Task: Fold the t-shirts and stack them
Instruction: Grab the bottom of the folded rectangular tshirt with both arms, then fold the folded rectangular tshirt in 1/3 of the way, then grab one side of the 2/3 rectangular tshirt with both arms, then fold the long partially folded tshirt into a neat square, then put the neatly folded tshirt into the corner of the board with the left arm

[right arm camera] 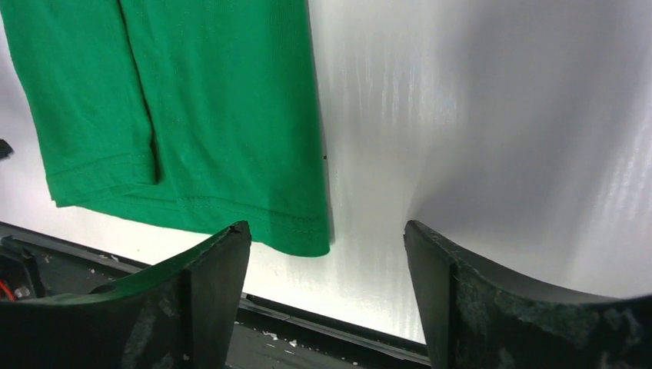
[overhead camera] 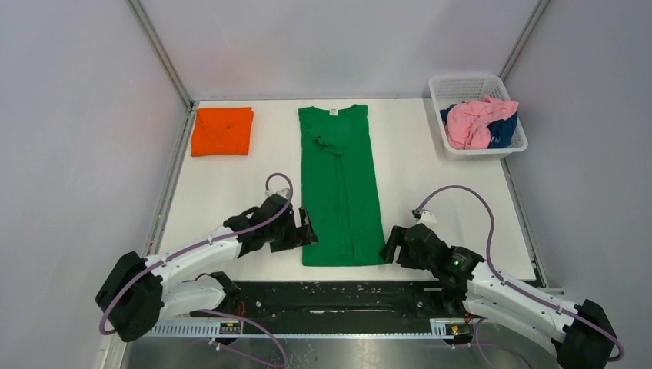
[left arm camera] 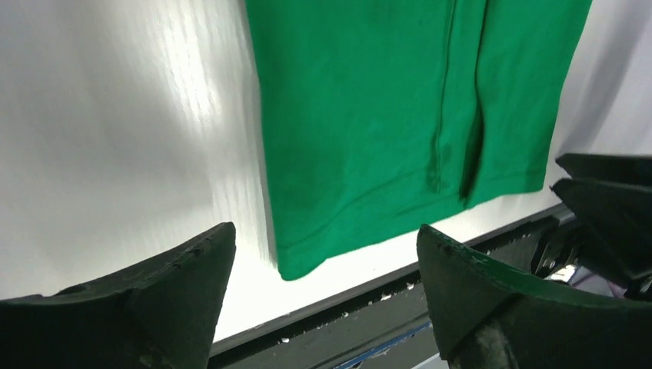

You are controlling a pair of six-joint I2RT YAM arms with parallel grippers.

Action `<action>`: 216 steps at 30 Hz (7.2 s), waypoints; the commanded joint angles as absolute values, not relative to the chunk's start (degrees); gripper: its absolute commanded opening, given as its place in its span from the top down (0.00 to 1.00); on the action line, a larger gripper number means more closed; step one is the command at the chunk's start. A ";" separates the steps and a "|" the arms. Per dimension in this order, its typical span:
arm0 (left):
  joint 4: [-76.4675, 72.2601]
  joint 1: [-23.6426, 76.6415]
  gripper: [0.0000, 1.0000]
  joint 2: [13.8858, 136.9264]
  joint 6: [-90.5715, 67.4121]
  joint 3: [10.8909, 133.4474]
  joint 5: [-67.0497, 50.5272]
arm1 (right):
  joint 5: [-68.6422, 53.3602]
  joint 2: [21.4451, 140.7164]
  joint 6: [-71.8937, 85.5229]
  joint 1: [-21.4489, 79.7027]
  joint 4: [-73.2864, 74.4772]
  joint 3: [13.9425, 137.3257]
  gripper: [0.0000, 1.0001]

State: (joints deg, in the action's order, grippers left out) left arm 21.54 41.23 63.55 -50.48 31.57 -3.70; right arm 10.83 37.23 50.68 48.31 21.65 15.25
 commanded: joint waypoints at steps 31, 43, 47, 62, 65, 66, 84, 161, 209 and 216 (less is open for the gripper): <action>22.24 54.49 0.99 56.71 -60.75 26.87 -7.60 | -12.35 38.12 53.36 48.69 14.23 13.80 0.88; 20.30 43.43 0.97 68.96 -55.20 41.22 -4.43 | -2.90 54.06 48.23 43.86 9.69 31.16 0.93; 20.03 37.26 0.98 73.67 -52.79 46.97 -5.93 | -7.42 62.43 46.92 36.84 7.30 36.46 0.95; 19.89 22.50 0.97 98.09 -47.33 67.04 -11.40 | -14.56 89.85 43.17 23.70 3.42 58.20 0.97; 20.04 20.73 0.93 101.06 -47.20 69.94 -11.51 | -14.60 94.02 42.55 22.39 3.51 61.83 0.97; 20.00 20.33 0.92 102.02 -47.12 70.81 -11.59 | -14.71 95.50 42.50 22.00 3.71 62.88 0.97; 20.01 13.90 0.02 103.05 -44.24 77.72 -16.05 | -13.63 102.83 34.76 16.96 8.08 72.82 0.06; 22.50 22.38 1.00 89.89 -38.62 67.11 1.49 | -38.96 86.98 40.59 10.00 13.38 52.63 1.00; 35.67 23.30 1.00 117.65 -13.08 97.82 48.77 | -10.89 53.83 26.20 7.74 13.09 37.60 0.01; 23.12 17.41 1.00 118.74 5.50 104.38 50.23 | -5.42 52.13 25.13 7.78 10.77 36.08 0.00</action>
State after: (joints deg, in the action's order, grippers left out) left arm 33.39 20.21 118.72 -9.43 100.64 43.57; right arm -10.85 53.58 26.96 7.51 13.87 36.29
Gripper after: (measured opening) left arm 0.077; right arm 0.993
